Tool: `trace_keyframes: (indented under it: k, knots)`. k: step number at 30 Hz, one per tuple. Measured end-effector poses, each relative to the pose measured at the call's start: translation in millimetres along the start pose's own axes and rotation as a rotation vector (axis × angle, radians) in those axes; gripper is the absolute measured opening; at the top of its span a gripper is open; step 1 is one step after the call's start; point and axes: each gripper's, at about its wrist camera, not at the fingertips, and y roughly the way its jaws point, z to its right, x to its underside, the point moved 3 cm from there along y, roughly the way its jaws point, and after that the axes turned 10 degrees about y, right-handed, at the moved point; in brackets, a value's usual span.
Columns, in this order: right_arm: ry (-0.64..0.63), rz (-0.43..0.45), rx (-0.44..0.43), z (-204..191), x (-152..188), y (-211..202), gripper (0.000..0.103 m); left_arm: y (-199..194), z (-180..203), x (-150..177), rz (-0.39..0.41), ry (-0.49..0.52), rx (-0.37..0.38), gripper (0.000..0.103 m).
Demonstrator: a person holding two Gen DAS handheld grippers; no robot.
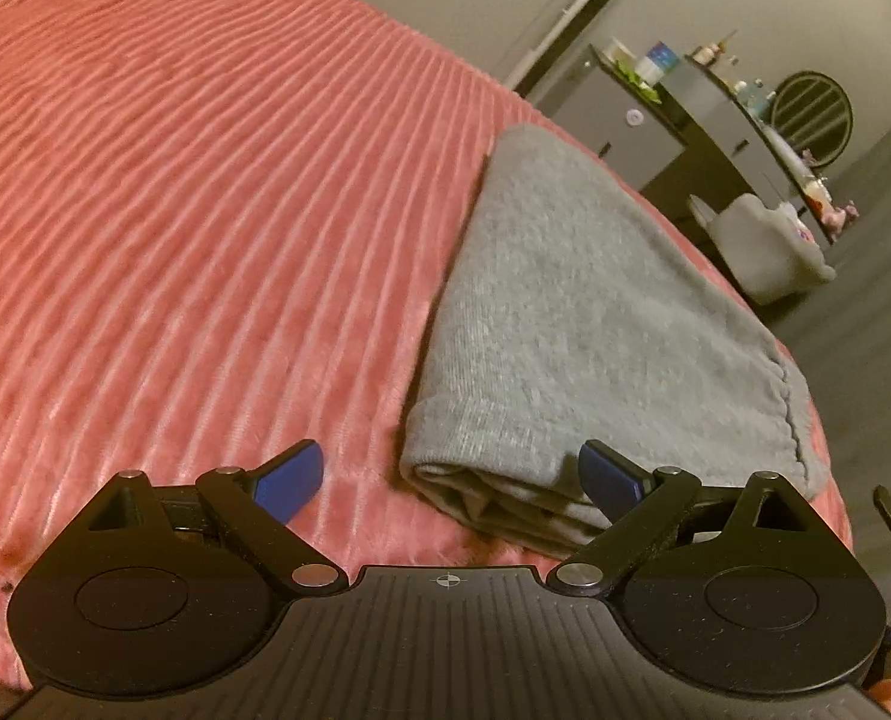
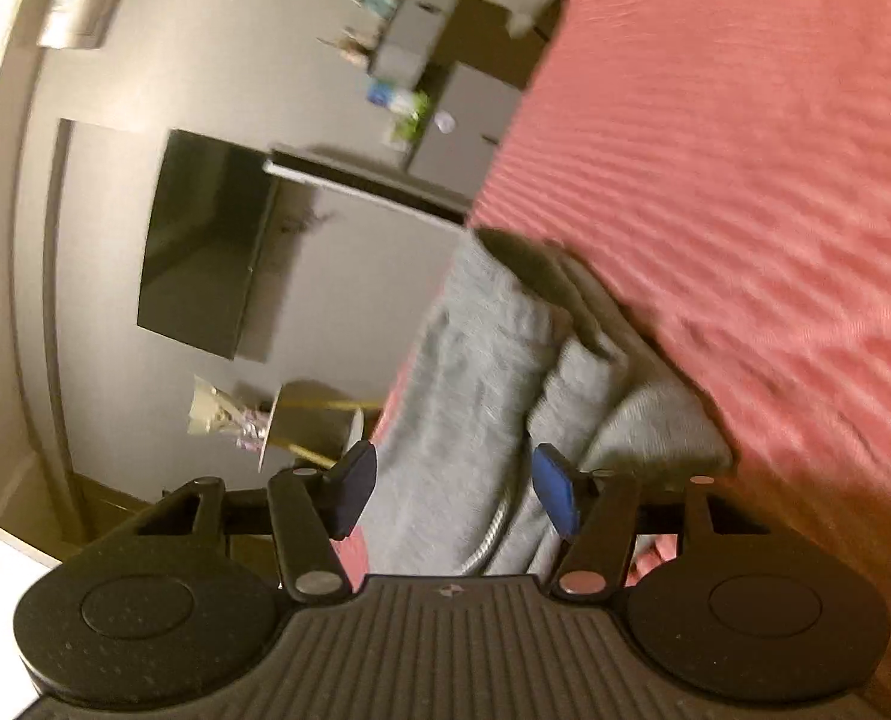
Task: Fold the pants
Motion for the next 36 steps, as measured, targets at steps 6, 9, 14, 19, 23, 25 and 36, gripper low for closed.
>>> trace_keyframes:
  k: [6, 9, 14, 19, 23, 25, 36]
  knots:
    - [0.131, -0.037, 0.094, 31.6, -9.3, 32.8, 0.065, 3.2, 7.7, -0.2, -0.004, 0.034, -0.012, 0.097]
    - [0.072, -0.012, 0.098, 16.7, -14.0, 46.4, 0.082, 3.0, 7.8, 0.3, 0.001, 0.042, -0.004, 0.097]
    - [0.013, 0.029, 0.183, 10.5, -12.8, 60.4, 0.04, 4.6, 8.3, 0.7, 0.003, 0.051, 0.006, 0.097]
    - [-0.084, 0.057, 0.141, -13.3, -0.3, 40.1, 0.034, 3.1, 3.3, -1.5, 0.023, 0.021, -0.006, 0.097]
    - [-0.121, 0.083, 0.105, -27.0, 7.6, 22.0, 0.034, -0.6, -2.4, -4.2, 0.048, -0.002, -0.025, 0.097]
    - [-0.116, 0.079, 0.087, -24.7, 8.8, 13.9, 0.034, -1.3, -7.1, -6.0, 0.055, -0.019, -0.03, 0.097]
    - [-0.18, 0.172, 0.242, -9.5, -6.7, -8.0, 0.069, -6.2, -7.0, -8.8, 0.085, -0.015, -0.067, 0.097]
